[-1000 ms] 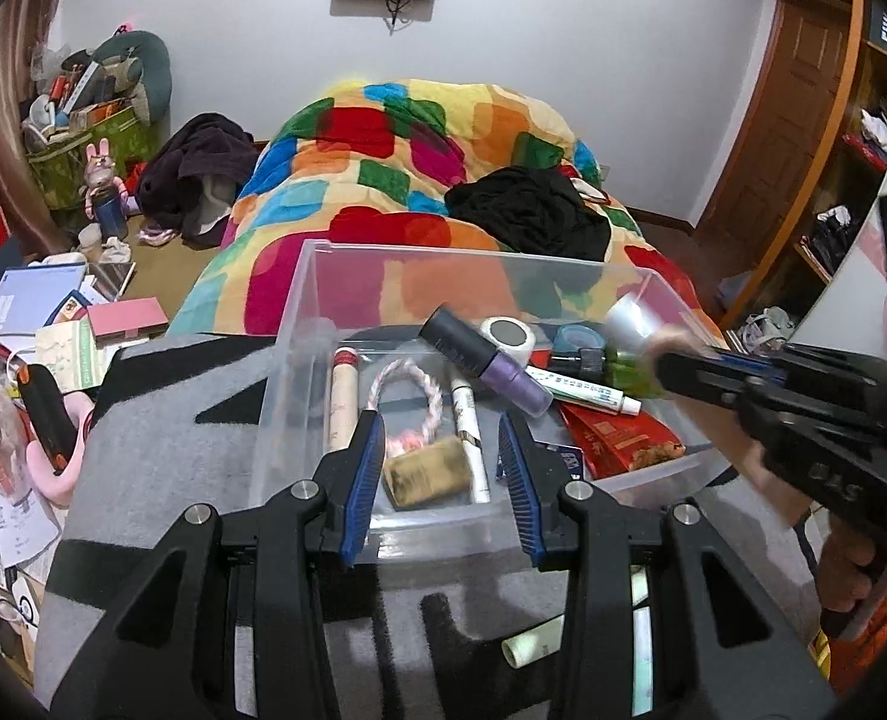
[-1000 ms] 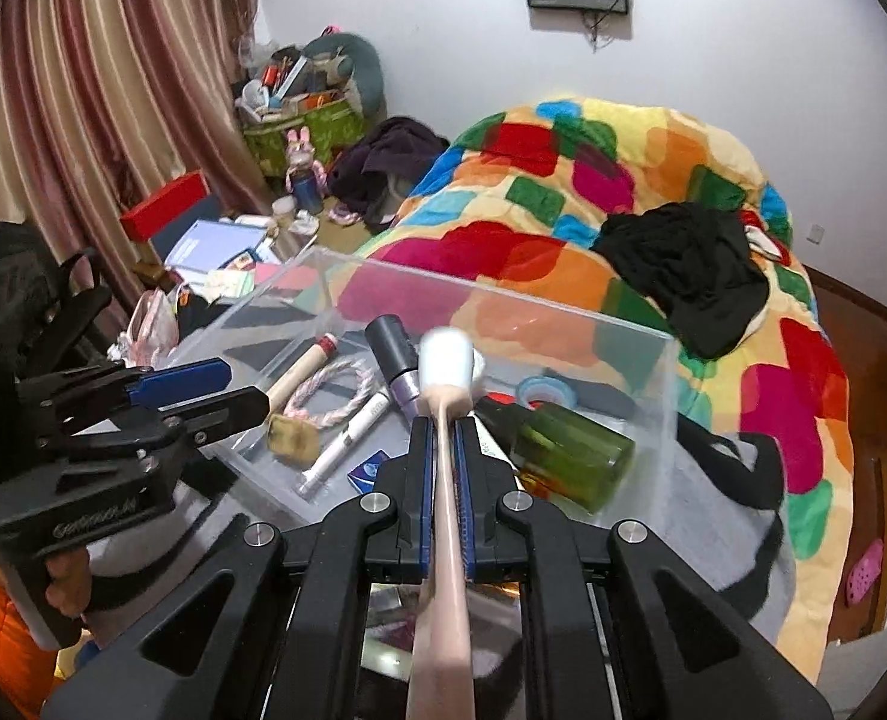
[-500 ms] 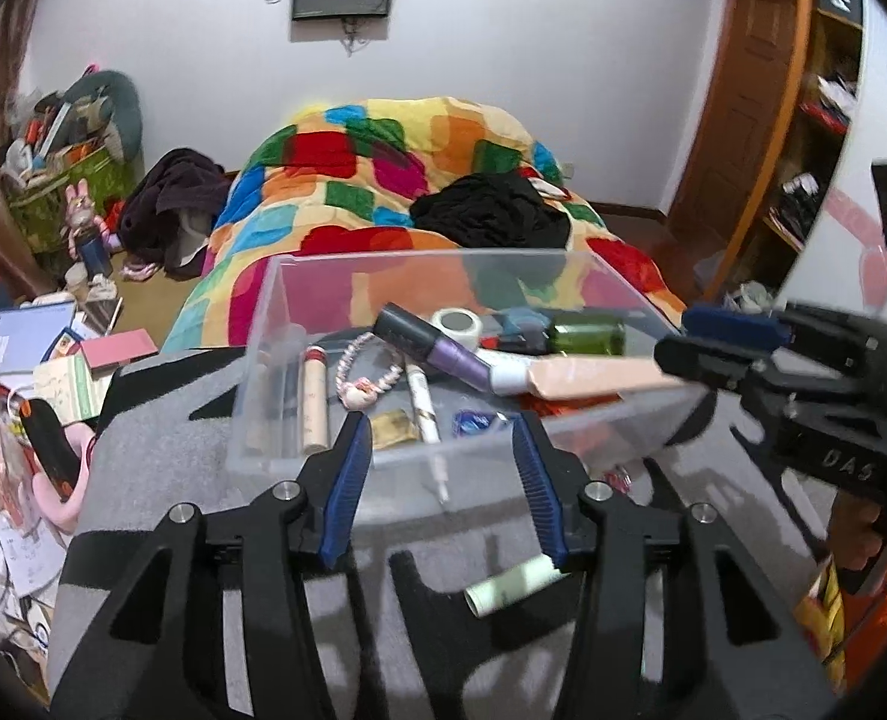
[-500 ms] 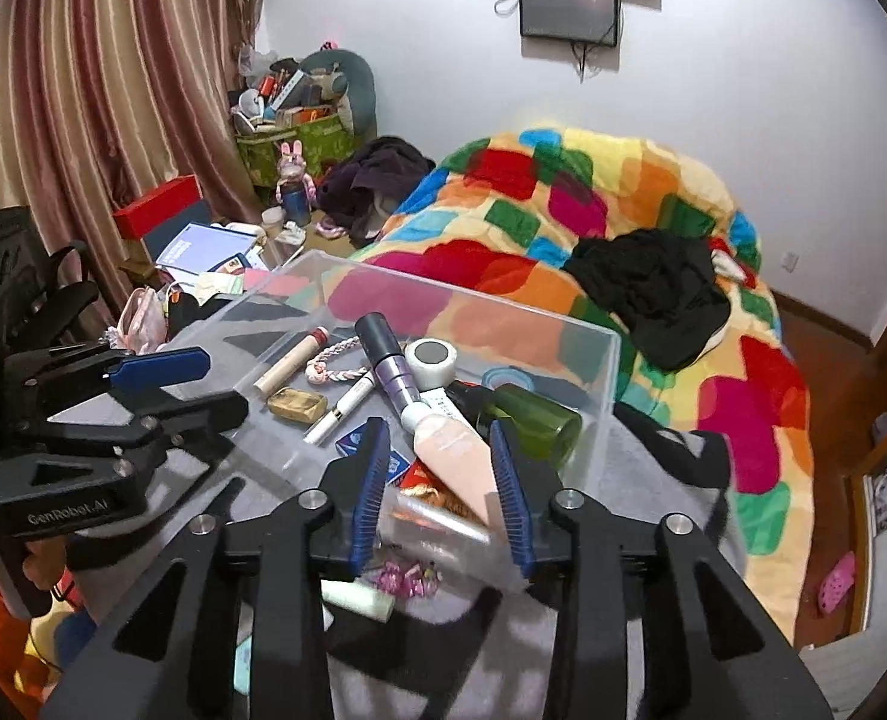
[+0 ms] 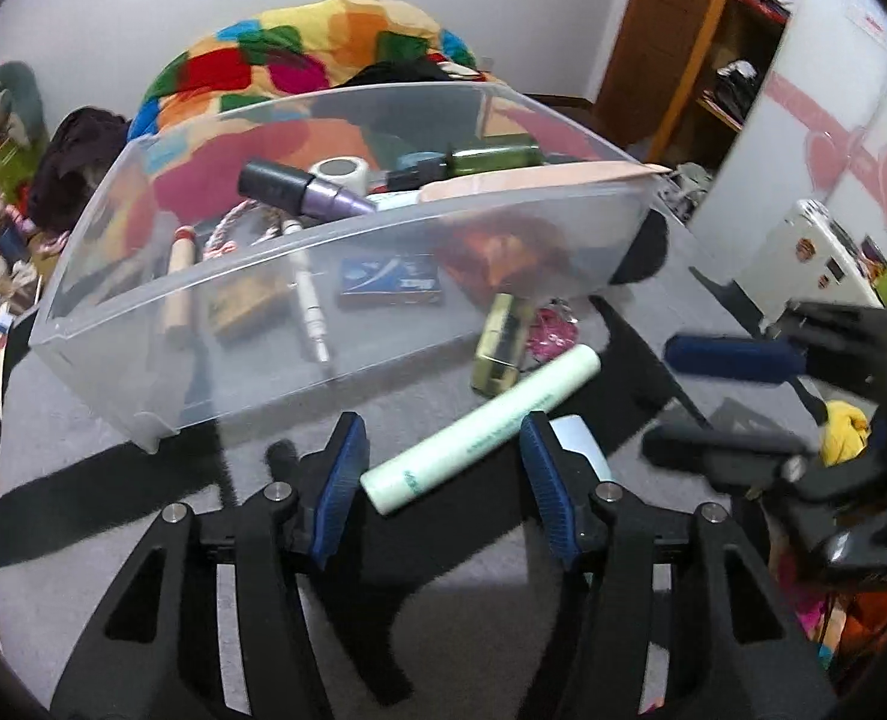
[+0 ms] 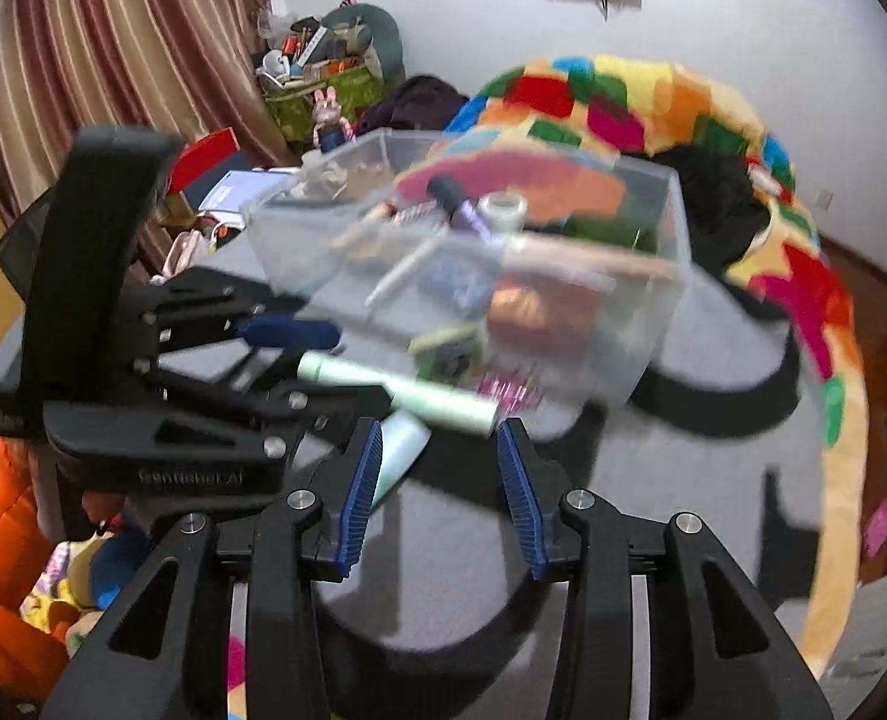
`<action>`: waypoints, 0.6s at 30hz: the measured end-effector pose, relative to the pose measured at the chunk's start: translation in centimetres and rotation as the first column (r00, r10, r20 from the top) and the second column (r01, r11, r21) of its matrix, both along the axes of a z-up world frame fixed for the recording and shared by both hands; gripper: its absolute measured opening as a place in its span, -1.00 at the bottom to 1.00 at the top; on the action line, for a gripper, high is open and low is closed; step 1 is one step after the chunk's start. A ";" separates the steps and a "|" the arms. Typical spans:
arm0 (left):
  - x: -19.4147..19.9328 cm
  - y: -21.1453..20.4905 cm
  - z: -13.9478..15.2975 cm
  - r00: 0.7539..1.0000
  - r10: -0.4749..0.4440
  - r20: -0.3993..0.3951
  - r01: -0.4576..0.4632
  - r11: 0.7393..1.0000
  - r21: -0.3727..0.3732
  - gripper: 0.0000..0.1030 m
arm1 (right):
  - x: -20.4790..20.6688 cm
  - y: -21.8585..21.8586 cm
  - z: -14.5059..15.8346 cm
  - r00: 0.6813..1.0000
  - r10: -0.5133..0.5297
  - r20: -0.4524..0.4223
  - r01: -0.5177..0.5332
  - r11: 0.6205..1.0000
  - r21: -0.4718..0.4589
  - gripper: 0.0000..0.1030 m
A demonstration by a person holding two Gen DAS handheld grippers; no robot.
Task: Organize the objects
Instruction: 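Grasp the white-green tube with the left gripper while the right grasps the light-blue bottle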
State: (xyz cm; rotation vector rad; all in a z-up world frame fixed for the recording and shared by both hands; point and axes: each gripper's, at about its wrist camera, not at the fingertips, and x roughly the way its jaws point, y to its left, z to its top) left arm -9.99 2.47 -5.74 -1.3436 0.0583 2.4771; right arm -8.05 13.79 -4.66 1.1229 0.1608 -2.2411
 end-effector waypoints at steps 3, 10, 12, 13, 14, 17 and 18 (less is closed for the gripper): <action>0.7 0.5 -0.3 1.000 -0.029 0.009 0.030 0.999 -0.014 -0.37 | 0.2 0.3 -0.8 0.999 -0.007 0.048 0.008 1.000 -0.029 -0.26; 3.4 -0.7 -0.3 0.999 0.031 -0.017 -0.032 0.999 -0.028 -0.64 | 0.6 -0.4 -1.5 0.995 -0.006 0.097 0.011 0.998 -0.054 -0.16; 4.3 -1.0 -0.3 0.998 0.053 -0.020 -0.054 0.998 -0.033 -0.68 | 0.9 -1.1 -1.5 0.995 0.003 0.095 0.002 0.999 -0.052 -0.07; 4.8 -1.2 -0.3 0.998 0.061 -0.023 -0.062 0.997 -0.035 -0.70 | 1.1 -1.5 -1.6 0.996 0.007 0.091 -0.002 0.999 -0.046 -0.05; 5.3 -1.4 -0.3 0.997 0.067 -0.025 -0.068 0.997 -0.036 -0.71 | 1.3 -2.0 -1.7 0.997 0.007 0.082 -0.005 0.999 -0.032 -0.04; 6.2 -1.6 -0.2 0.996 0.081 -0.037 -0.082 0.996 -0.035 -0.71 | 2.0 -3.5 -2.4 0.998 0.006 0.056 -0.007 1.000 0.019 -0.04; 6.4 -1.6 -0.3 0.995 0.085 -0.043 -0.087 0.996 -0.037 -0.71 | 2.1 -3.6 -2.6 0.999 0.001 0.045 -0.002 1.000 0.030 -0.04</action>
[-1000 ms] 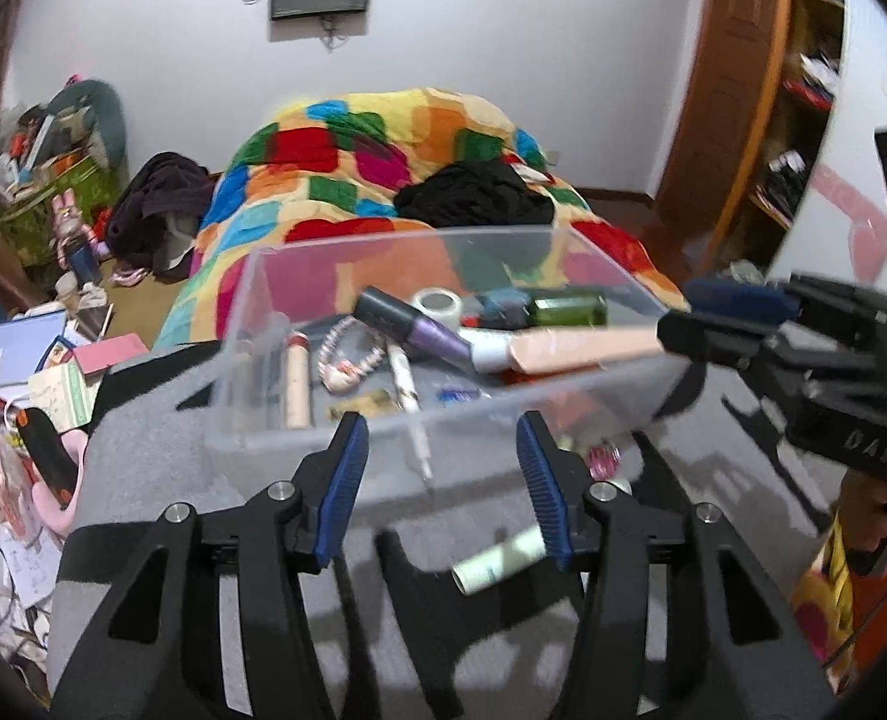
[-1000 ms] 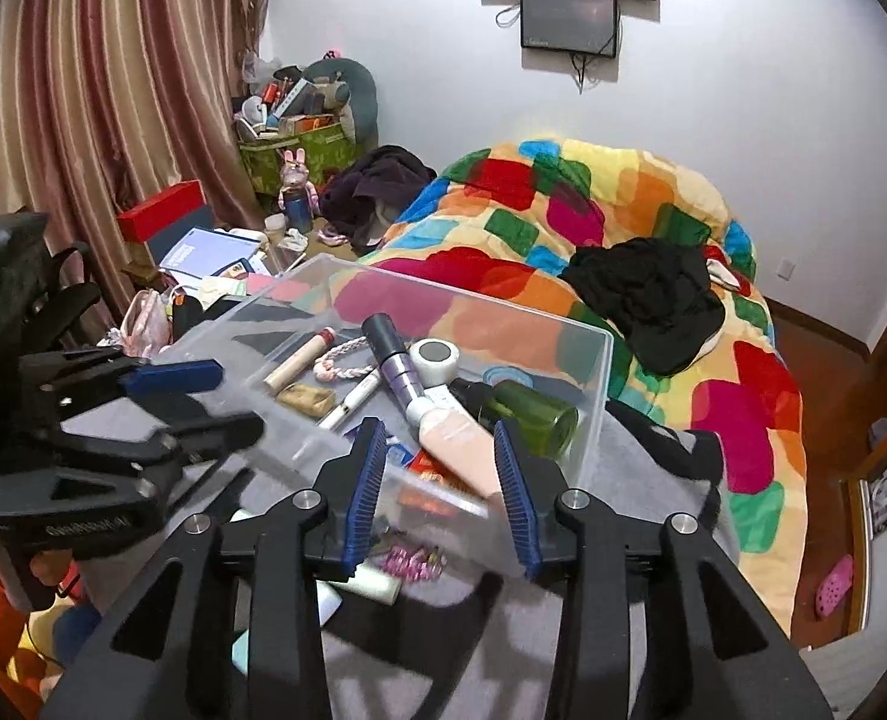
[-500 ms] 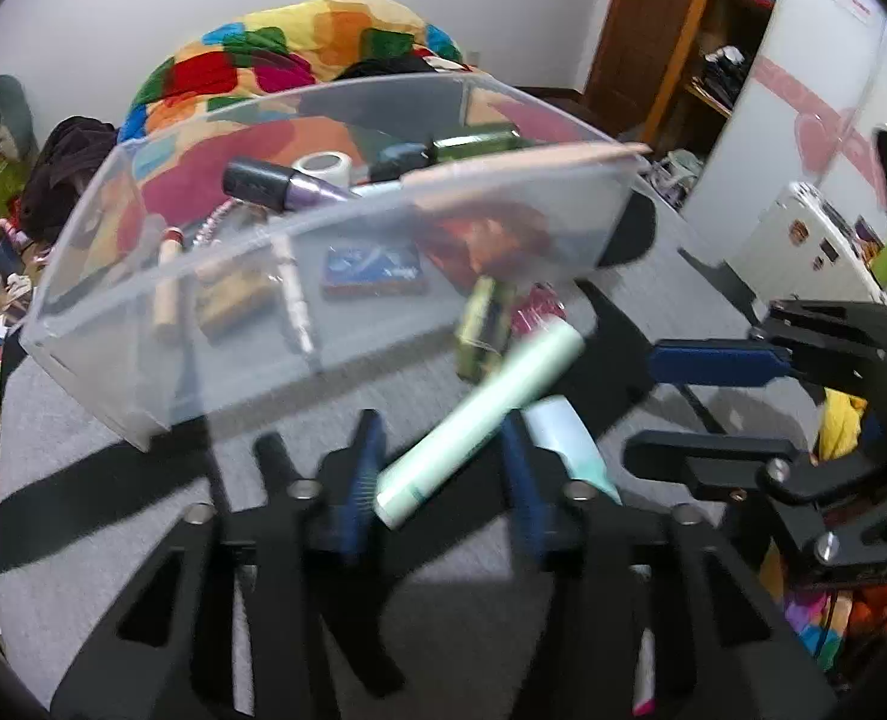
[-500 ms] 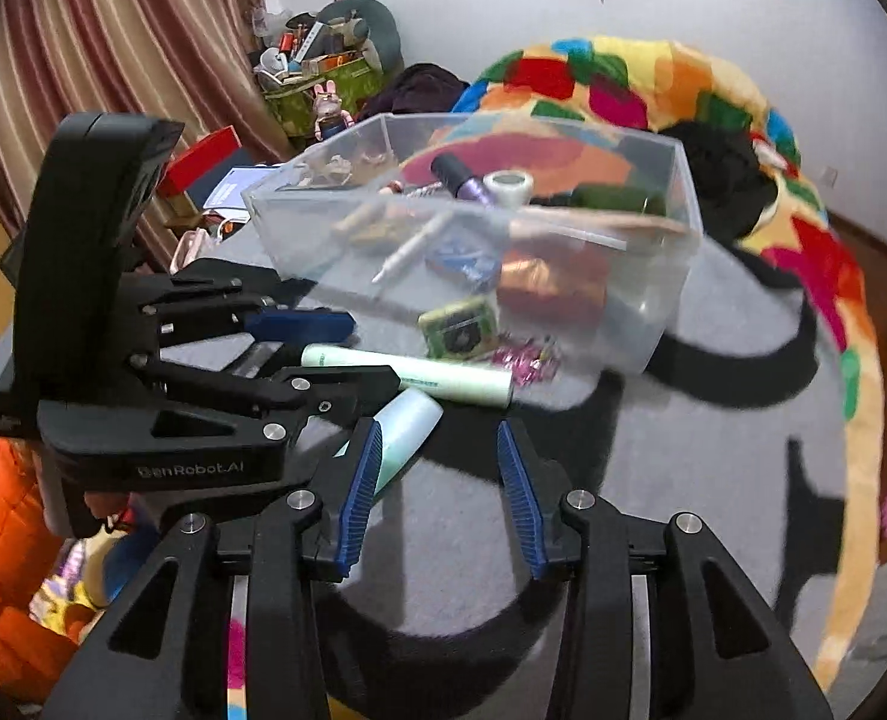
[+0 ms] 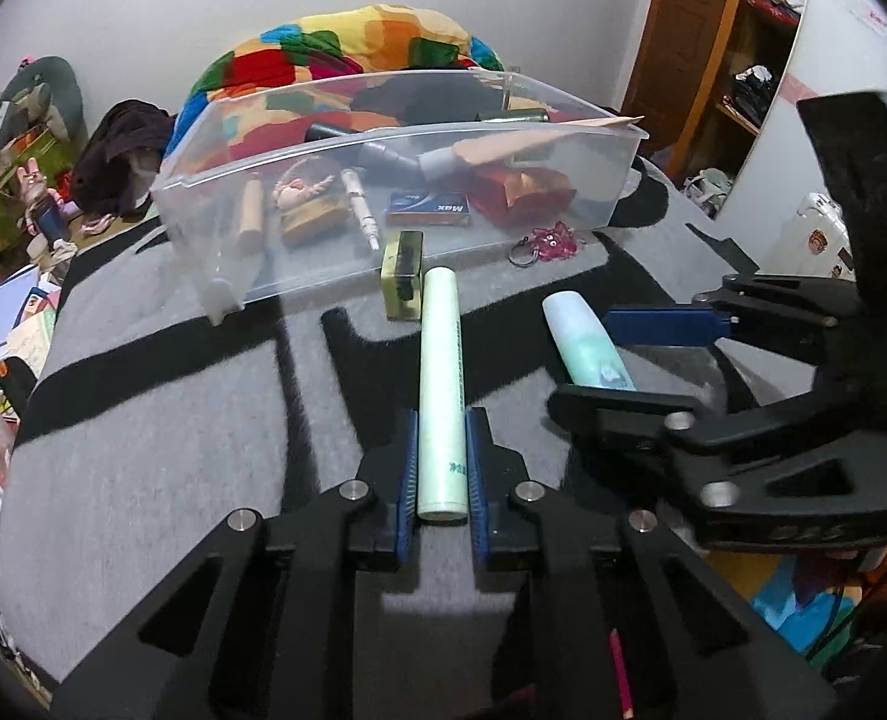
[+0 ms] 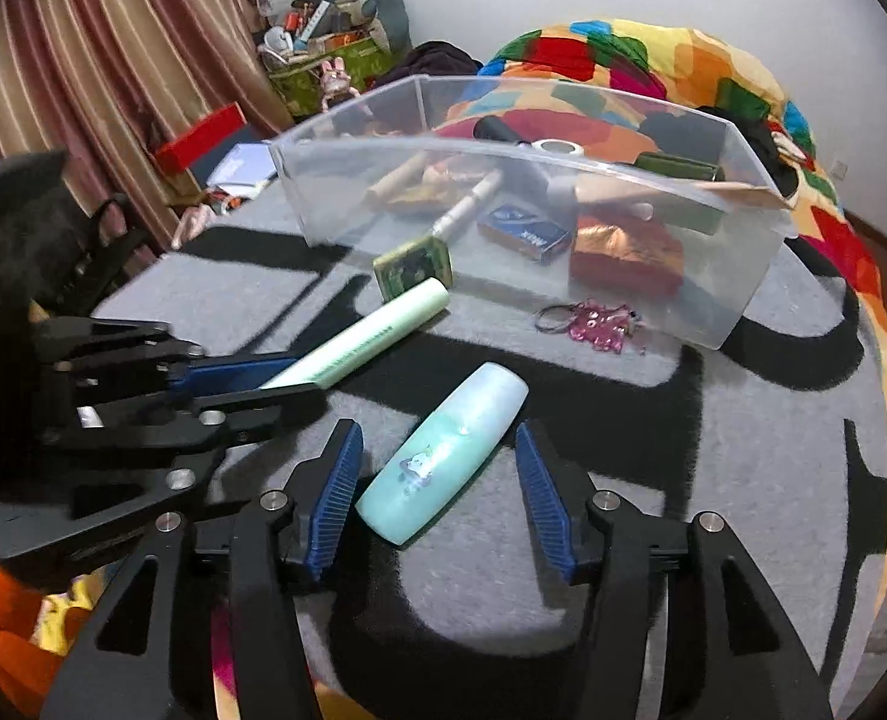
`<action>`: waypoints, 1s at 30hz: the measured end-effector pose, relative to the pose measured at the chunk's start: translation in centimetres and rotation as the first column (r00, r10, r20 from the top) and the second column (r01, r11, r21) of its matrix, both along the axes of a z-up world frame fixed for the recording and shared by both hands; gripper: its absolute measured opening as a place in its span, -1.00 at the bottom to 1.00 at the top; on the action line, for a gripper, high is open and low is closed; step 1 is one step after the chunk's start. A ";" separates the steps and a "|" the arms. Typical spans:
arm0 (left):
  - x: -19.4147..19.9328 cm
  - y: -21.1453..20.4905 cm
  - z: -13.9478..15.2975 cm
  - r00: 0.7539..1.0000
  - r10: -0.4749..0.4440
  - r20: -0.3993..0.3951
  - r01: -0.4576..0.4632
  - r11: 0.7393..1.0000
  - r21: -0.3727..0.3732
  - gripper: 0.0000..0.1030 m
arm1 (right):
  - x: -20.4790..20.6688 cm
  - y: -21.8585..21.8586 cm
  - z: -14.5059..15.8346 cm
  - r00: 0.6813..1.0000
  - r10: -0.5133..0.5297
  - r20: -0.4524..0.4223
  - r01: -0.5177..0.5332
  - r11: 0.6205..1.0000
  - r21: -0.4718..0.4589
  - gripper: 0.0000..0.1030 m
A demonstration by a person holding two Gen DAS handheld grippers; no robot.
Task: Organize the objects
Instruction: 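Grasp the white-green tube with the left gripper while the right grasps the light-blue bottle, then carry the white-green tube and light-blue bottle into the clear box and release both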
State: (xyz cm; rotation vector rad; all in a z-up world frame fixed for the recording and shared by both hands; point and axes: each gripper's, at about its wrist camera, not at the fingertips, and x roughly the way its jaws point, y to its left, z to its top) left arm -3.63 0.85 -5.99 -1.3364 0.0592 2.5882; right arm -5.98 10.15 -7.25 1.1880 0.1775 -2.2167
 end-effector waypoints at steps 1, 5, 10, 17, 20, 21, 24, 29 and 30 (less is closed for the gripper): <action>0.0 0.0 0.0 1.000 0.003 -0.005 -0.003 1.000 -0.001 -0.71 | 0.4 -0.2 -0.1 1.000 -0.004 -0.029 0.005 1.000 0.019 -0.04; -0.6 0.3 -0.3 1.000 0.016 -0.021 -0.015 1.000 0.017 -0.70 | 0.7 0.1 -0.1 0.998 -0.029 -0.058 0.031 0.999 0.039 -0.35; -1.4 1.3 -0.5 0.998 0.031 -0.053 -0.032 0.999 -0.001 -0.70 | 0.2 1.6 -0.2 0.997 -0.064 -0.041 0.064 0.998 0.002 -0.55; -1.7 2.3 -0.3 0.996 0.039 -0.081 -0.042 0.999 -0.034 -0.71 | 0.2 1.8 0.8 0.994 -0.081 -0.079 0.080 0.997 -0.012 -0.56; -1.8 2.0 0.4 0.995 0.049 -0.091 -0.050 0.999 -0.004 -0.71 | -0.1 2.3 1.7 0.991 -0.097 -0.093 0.094 0.995 -0.033 -0.56; -1.8 2.0 0.7 0.994 0.051 -0.097 -0.051 0.999 0.001 -0.71 | -0.3 2.5 2.0 0.990 -0.102 -0.098 0.099 0.994 -0.040 -0.56; -1.7 1.8 1.8 0.991 0.057 -0.124 -0.055 0.998 0.017 -0.71 | -0.6 3.1 3.0 0.986 -0.119 -0.116 0.113 0.992 -0.061 -0.56; -1.5 1.4 4.0 0.981 0.067 -0.183 -0.061 0.997 0.041 -0.71 | -1.4 3.7 4.5 0.979 -0.144 -0.142 0.131 0.987 -0.092 -0.56; -1.5 1.3 4.5 0.979 0.068 -0.194 -0.061 0.997 0.045 -0.71 | -1.6 3.7 4.8 0.979 -0.145 -0.144 0.131 0.986 -0.098 -0.56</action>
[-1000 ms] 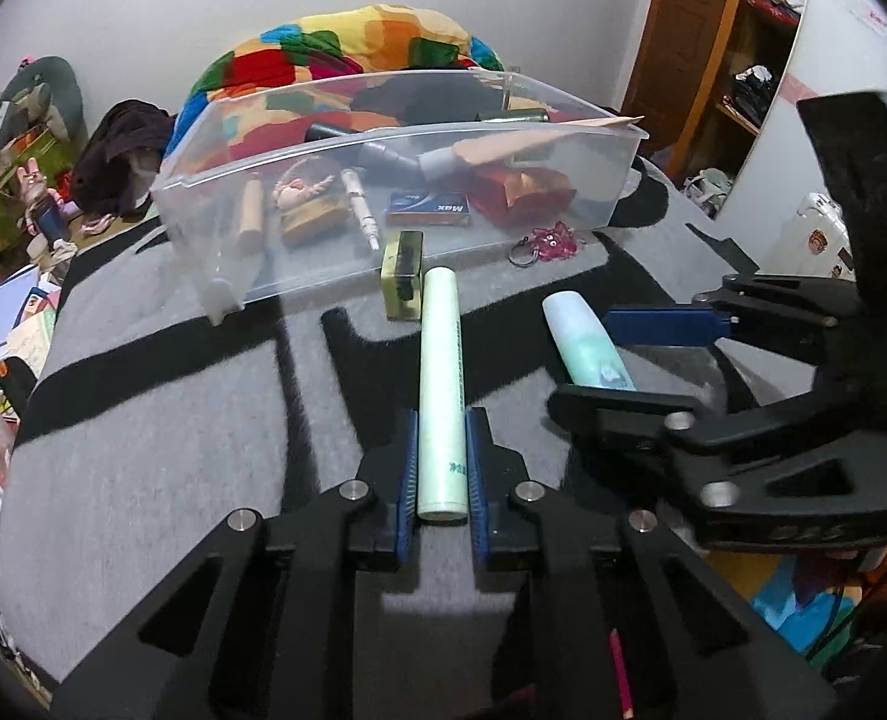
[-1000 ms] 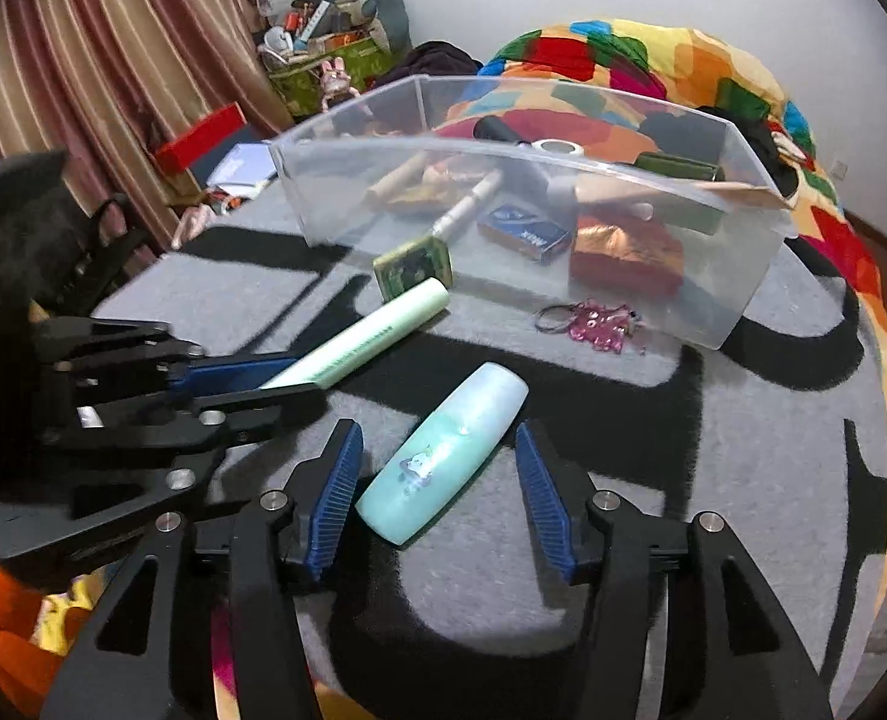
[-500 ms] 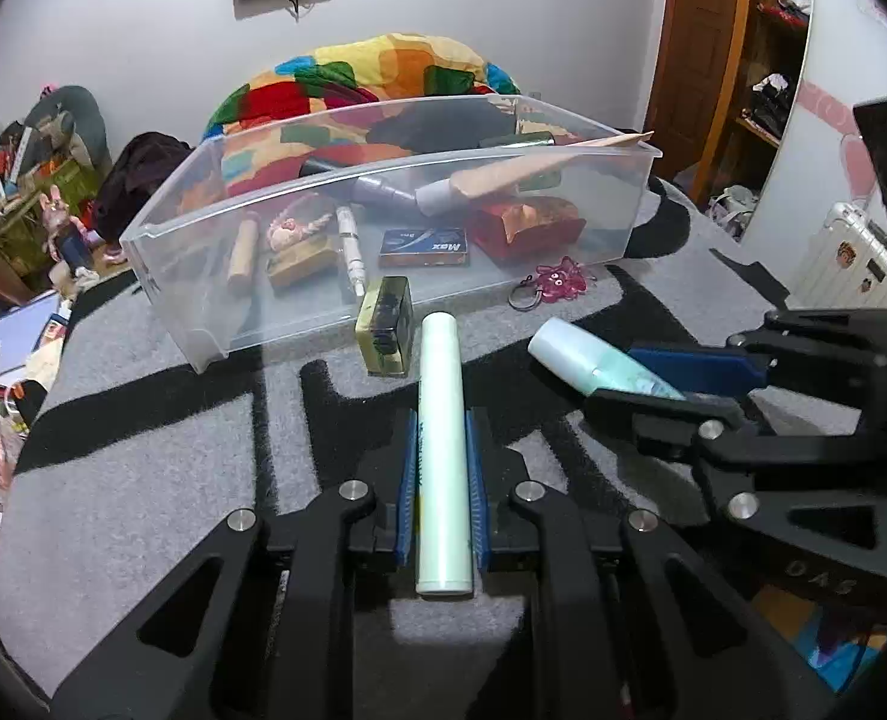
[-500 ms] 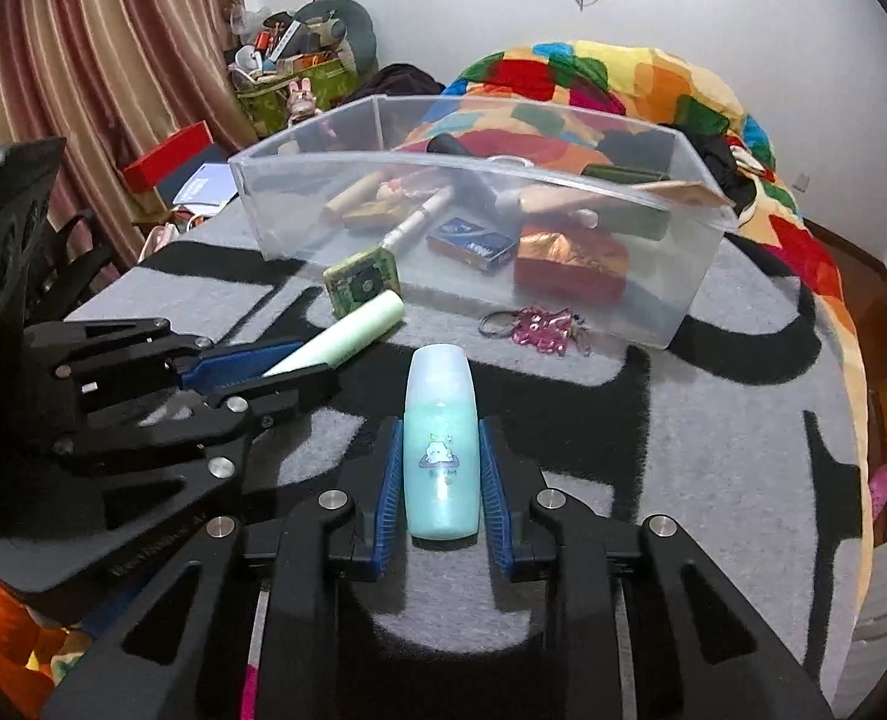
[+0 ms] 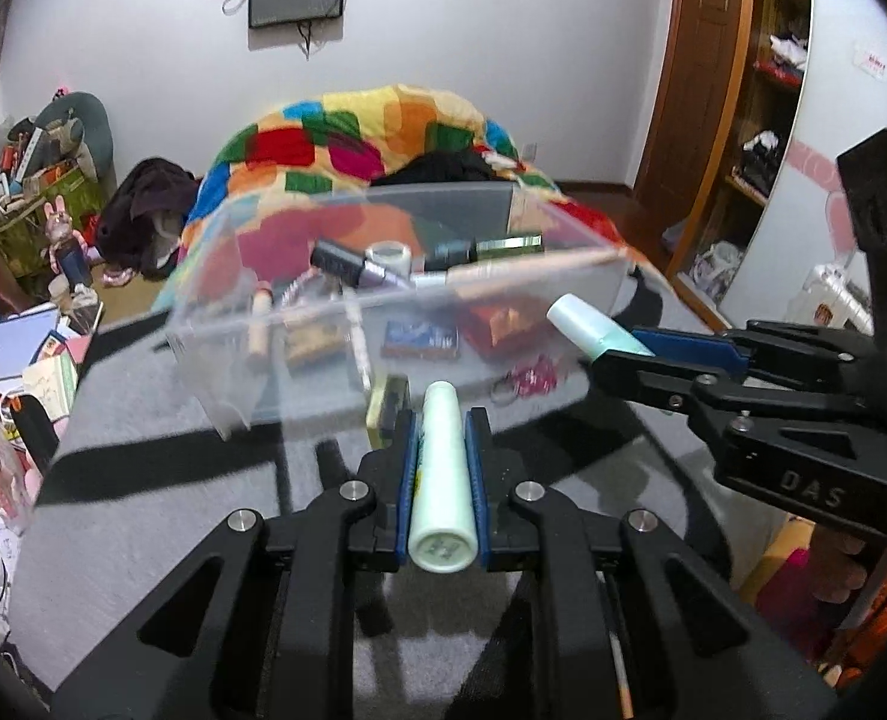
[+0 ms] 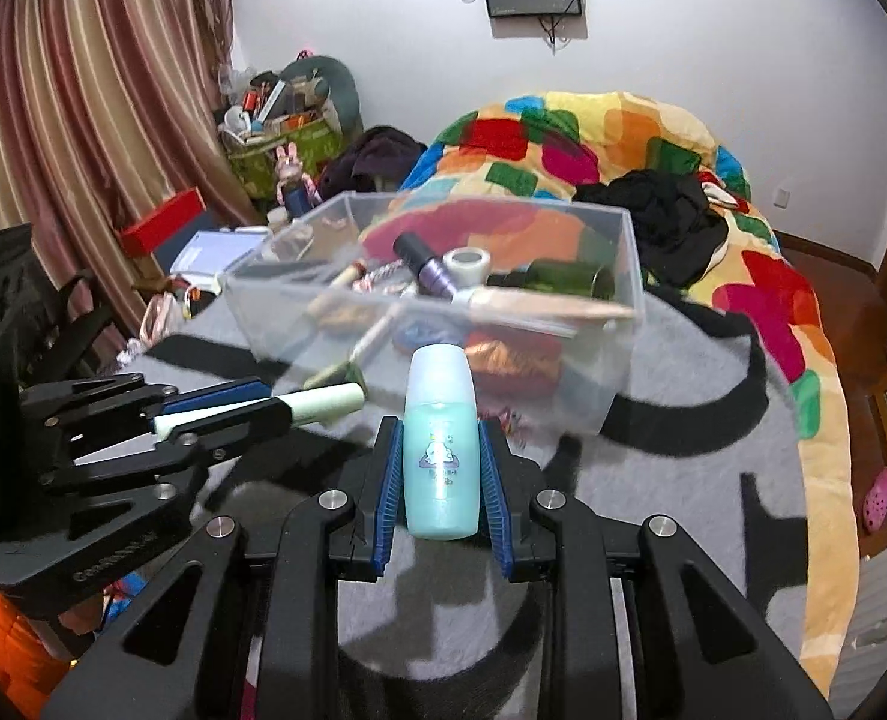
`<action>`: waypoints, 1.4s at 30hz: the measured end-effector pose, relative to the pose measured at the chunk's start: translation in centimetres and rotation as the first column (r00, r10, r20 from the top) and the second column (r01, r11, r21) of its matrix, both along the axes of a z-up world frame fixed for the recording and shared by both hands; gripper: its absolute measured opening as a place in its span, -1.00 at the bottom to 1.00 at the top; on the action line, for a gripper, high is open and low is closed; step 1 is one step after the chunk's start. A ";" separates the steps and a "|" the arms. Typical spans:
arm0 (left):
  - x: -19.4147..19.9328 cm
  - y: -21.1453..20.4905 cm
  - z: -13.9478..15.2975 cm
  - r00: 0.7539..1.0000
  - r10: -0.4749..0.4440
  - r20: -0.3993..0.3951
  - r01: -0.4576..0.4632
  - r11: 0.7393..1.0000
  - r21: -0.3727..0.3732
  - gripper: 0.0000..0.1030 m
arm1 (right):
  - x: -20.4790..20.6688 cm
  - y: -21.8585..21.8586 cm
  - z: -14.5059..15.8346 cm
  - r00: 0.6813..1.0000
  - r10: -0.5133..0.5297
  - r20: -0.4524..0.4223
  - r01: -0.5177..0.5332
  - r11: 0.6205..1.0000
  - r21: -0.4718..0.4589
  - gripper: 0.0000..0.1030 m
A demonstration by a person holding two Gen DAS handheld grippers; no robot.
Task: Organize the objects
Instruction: 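Carry the white-green tube and light-blue bottle into the clear box and release both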
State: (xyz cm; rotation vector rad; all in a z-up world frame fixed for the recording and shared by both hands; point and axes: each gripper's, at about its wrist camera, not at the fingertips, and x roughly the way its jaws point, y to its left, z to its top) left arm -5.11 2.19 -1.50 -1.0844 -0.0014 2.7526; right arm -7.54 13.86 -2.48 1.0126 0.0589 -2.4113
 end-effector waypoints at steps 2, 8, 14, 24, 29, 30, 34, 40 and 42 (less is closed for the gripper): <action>-0.2 -0.1 0.9 1.000 0.003 -0.023 -0.003 1.000 0.003 -0.71 | -0.3 0.0 0.6 1.000 -0.004 -0.014 0.004 1.000 -0.007 -0.56; -0.6 -0.7 3.5 0.996 0.018 -0.083 -0.016 0.999 0.028 -0.71 | -1.1 0.0 2.1 0.999 -0.013 -0.053 0.012 1.000 -0.025 -0.56; -1.2 -2.0 5.4 0.989 0.054 -0.135 -0.046 0.997 0.062 -0.71 | -2.4 -0.2 3.2 0.997 -0.018 -0.071 0.014 0.999 -0.052 -0.56; -5.0 -4.5 4.1 0.986 0.146 -0.077 -0.141 0.987 0.071 -0.71 | -5.7 -3.0 2.8 0.999 0.002 -0.048 -0.003 1.000 -0.016 -0.56; -6.5 -5.4 2.3 0.987 0.161 -0.010 -0.159 0.983 0.096 -0.71 | -7.5 -4.2 1.8 1.000 0.010 -0.004 -0.010 1.000 0.001 -0.56; -6.7 -5.6 2.0 0.987 0.160 0.000 -0.159 0.982 0.105 -0.71 | -7.6 -4.4 1.6 1.000 0.012 -0.001 -0.012 1.000 0.009 -0.56; -7.2 -5.9 1.5 0.987 0.158 0.022 -0.160 0.979 0.124 -0.71 | -8.1 -5.3 0.6 1.000 0.024 0.011 -0.025 0.998 0.050 -0.55; -6.8 -5.8 2.1 0.990 0.144 0.011 -0.144 0.982 0.126 -0.70 | -7.6 -5.2 0.6 0.999 0.034 0.007 -0.035 0.997 0.065 -0.54; -6.4 -5.5 2.5 0.991 0.137 0.000 -0.136 0.983 0.124 -0.70 | -7.4 -5.1 0.8 0.999 0.042 0.007 -0.043 0.997 0.062 -0.49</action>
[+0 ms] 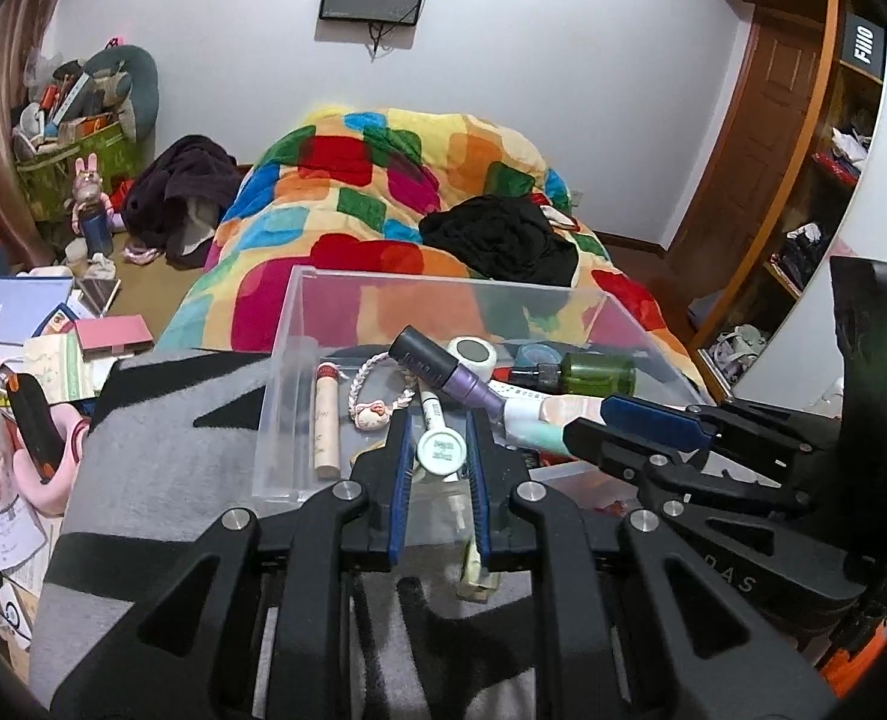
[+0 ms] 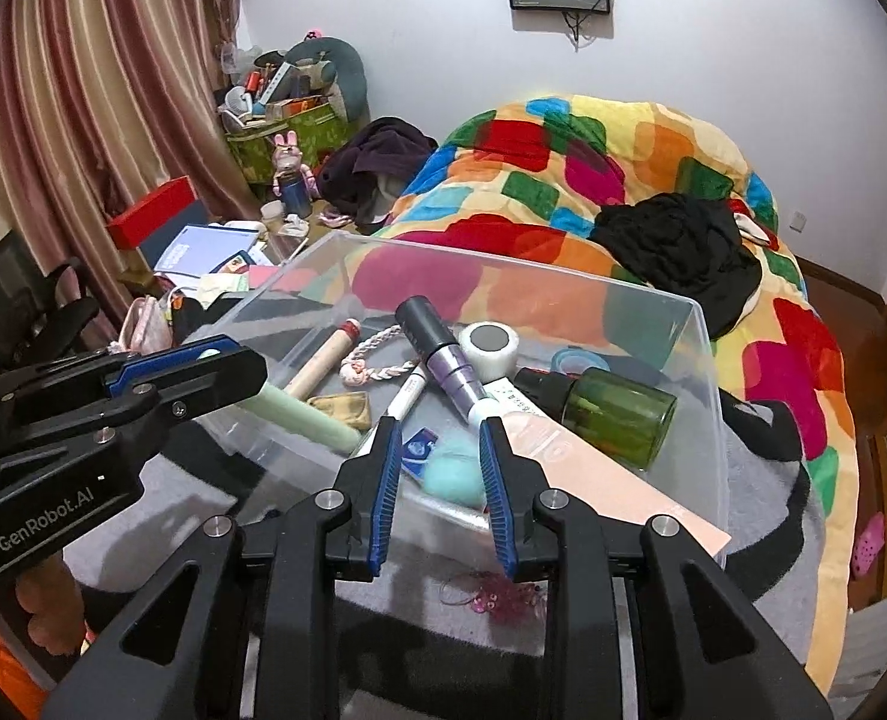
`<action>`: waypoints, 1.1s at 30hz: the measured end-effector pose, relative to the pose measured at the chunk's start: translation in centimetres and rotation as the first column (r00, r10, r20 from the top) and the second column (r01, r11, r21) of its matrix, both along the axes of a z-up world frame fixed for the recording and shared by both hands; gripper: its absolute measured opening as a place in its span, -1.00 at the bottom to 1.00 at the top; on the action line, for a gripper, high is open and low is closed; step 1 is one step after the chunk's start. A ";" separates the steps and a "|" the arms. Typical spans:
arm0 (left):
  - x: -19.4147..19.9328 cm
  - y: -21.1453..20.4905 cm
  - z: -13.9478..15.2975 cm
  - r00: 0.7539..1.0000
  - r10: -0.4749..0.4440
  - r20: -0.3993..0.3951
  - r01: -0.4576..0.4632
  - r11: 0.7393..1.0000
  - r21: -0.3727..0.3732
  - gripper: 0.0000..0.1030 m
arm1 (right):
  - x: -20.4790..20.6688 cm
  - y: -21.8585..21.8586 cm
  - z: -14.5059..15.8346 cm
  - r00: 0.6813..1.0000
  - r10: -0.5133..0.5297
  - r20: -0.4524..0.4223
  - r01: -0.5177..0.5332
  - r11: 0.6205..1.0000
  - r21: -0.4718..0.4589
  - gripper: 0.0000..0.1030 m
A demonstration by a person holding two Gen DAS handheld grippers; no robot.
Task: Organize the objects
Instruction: 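Carry the white-green tube and light-blue bottle into the clear box and release both, then grasp the small yellow-green item with the left gripper while the right grasps the pink keychain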
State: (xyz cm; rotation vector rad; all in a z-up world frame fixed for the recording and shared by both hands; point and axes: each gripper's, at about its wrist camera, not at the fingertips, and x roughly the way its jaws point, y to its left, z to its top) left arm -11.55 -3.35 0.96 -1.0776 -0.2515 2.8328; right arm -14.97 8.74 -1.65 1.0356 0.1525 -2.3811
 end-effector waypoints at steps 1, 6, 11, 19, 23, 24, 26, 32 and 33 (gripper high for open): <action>0.1 0.0 0.2 1.000 -0.002 -0.004 0.002 1.000 -0.002 -0.70 | 0.2 0.1 0.1 1.000 0.003 -0.004 -0.003 1.000 0.000 -0.49; 1.0 0.5 0.9 1.000 -0.016 -0.024 0.016 1.000 -0.022 -0.70 | 1.3 0.4 0.8 1.000 0.016 -0.018 -0.016 1.000 -0.011 -0.47; 2.2 0.8 1.5 0.998 -0.033 -0.044 0.032 0.999 -0.025 -0.68 | 2.8 1.0 1.4 0.999 0.025 -0.034 -0.026 0.999 -0.018 -0.46; 4.0 1.5 0.3 0.997 -0.072 -0.009 0.071 0.997 -0.028 -0.40 | 5.8 2.1 1.3 0.996 0.064 -0.055 -0.064 0.998 0.002 -0.21; 4.3 2.0 -1.9 0.995 -0.087 0.054 0.090 0.995 -0.049 -0.40 | 6.7 2.6 -0.1 0.997 0.078 -0.018 -0.078 0.997 0.019 -0.18; 4.2 2.1 -2.5 0.993 -0.089 0.074 0.093 0.994 -0.053 -0.40 | 6.7 2.7 -0.5 0.997 0.077 -0.007 -0.077 0.997 0.020 -0.17; 3.7 2.3 -3.7 0.988 -0.090 0.122 0.098 0.993 -0.061 -0.40 | 6.5 3.1 -1.5 0.997 0.069 0.021 -0.070 0.997 0.025 -0.15; 2.0 3.1 -5.7 0.974 -0.100 0.202 0.121 0.988 -0.098 -0.40 | 4.7 4.6 -4.3 0.994 -0.006 0.108 0.001 0.999 0.045 -0.15; 1.7 3.2 -5.8 0.973 -0.101 0.208 0.124 0.987 -0.104 -0.40 | 4.4 4.8 -4.5 0.993 -0.017 0.116 0.012 0.999 0.046 -0.15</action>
